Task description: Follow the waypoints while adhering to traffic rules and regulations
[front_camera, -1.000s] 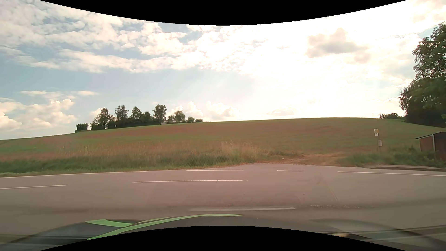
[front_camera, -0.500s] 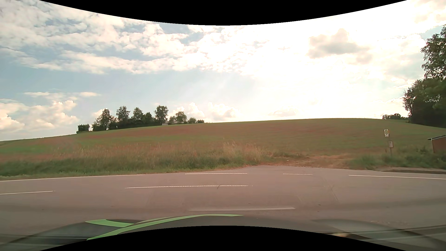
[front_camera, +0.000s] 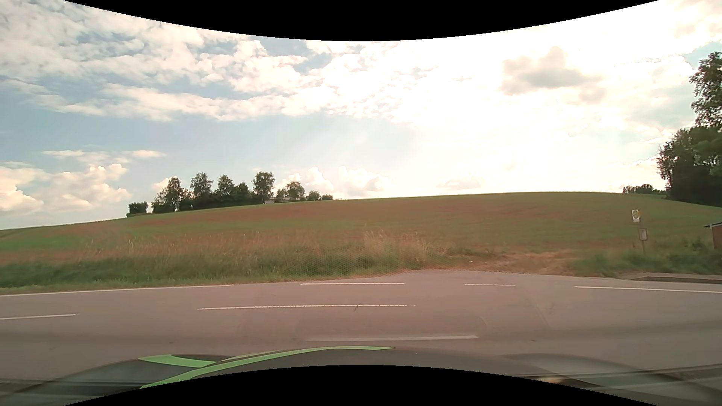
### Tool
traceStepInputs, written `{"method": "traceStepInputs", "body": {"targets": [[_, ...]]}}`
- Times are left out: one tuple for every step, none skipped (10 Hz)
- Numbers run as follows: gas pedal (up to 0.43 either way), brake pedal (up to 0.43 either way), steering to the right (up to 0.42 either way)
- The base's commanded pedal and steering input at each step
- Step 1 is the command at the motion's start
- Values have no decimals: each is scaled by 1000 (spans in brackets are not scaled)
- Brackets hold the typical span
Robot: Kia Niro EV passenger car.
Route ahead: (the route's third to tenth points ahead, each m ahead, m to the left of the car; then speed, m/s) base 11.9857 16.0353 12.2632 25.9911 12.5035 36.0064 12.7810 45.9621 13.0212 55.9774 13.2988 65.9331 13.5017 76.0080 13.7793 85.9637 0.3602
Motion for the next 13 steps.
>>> {"method": "traceStepInputs", "body": {"targets": [[0,0,-165],[0,0,-181],[0,0,-195],[98,0,-214],[118,0,-234],[169,0,-256],[189,0,-279],[209,0,-310],[228,0,-341],[240,0,-363],[248,0,-375],[248,0,-390],[260,0,-403]]}}
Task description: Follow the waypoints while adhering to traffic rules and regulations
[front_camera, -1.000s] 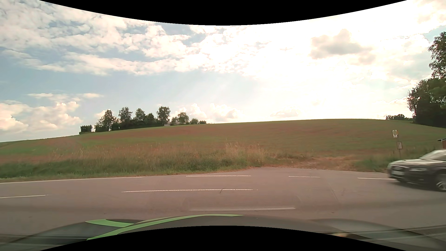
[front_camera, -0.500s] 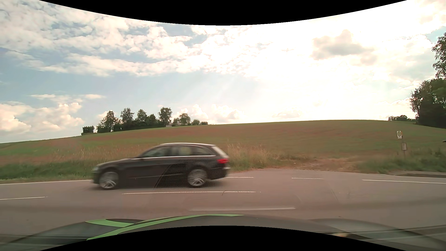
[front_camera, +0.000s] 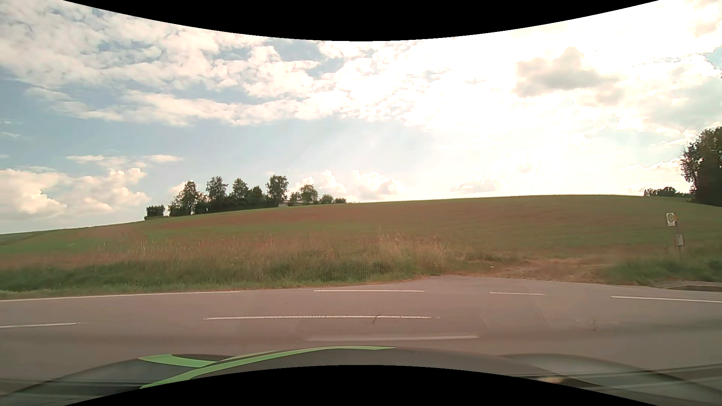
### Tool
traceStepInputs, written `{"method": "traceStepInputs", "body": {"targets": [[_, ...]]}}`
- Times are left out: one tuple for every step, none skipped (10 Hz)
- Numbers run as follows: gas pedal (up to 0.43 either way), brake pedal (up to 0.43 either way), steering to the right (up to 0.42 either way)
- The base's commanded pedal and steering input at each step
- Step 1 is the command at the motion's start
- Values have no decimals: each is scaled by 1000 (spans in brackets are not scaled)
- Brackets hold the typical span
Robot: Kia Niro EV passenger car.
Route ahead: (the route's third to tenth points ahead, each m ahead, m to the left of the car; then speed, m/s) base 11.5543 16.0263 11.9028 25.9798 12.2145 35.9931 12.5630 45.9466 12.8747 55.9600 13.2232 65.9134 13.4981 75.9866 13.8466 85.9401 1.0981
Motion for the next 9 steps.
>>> {"method": "traceStepInputs", "body": {"targets": [[268,0,-420],[268,0,-454],[268,0,-489],[280,0,-519],[287,0,-554],[287,0,-582],[287,0,-602],[299,0,-619],[299,0,-626]]}}
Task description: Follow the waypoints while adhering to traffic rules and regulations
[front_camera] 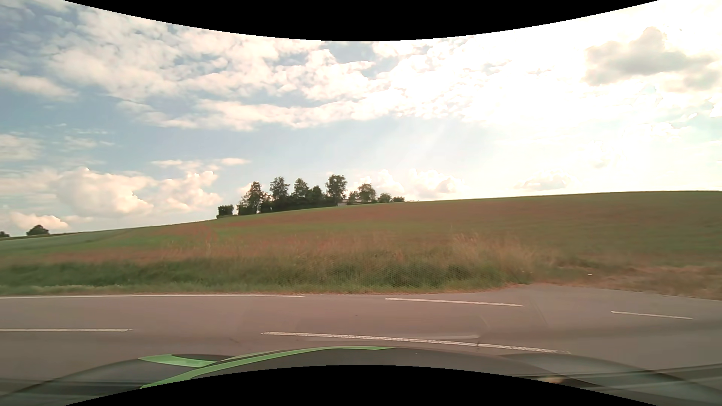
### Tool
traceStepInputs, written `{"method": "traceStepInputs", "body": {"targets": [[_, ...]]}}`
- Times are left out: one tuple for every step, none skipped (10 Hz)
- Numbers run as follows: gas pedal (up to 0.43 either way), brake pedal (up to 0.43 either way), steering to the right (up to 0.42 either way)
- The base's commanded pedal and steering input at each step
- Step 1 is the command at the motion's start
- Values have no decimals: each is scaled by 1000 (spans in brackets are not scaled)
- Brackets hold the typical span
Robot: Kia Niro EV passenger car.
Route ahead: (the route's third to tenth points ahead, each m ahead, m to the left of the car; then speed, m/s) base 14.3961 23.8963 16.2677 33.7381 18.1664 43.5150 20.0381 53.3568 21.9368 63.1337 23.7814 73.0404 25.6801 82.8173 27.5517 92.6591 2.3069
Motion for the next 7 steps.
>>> {"method": "traceStepInputs", "body": {"targets": [[299,0,-629],[299,0,-629],[311,0,-627],[311,0,-626],[311,0,-620],[311,0,-613],[311,0,-609]]}}
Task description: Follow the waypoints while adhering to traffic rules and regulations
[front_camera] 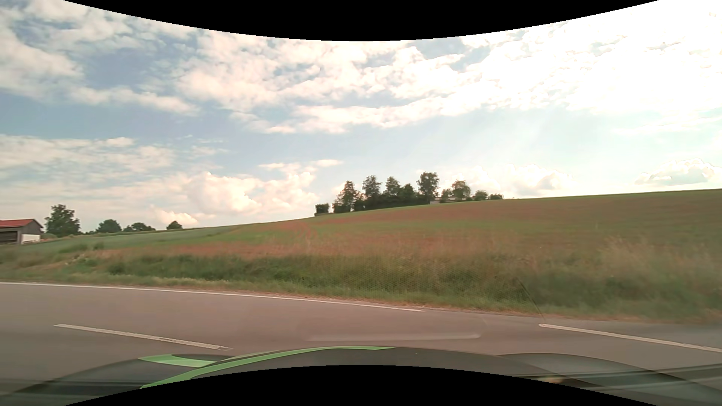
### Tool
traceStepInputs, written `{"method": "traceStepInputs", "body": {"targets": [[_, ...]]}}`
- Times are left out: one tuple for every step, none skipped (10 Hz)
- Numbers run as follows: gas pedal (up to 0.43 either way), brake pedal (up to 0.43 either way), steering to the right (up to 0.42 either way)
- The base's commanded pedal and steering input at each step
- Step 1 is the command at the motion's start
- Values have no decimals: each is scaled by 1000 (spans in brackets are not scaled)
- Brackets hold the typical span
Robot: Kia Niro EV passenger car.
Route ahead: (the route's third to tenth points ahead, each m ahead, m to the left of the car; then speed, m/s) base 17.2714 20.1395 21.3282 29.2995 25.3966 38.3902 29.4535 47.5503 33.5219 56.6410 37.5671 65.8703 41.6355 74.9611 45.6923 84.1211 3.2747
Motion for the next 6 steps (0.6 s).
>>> {"method": "traceStepInputs", "body": {"targets": [[311,0,-607],[311,0,-602],[311,0,-594],[311,0,-587],[311,0,-576],[319,0,-566]]}}
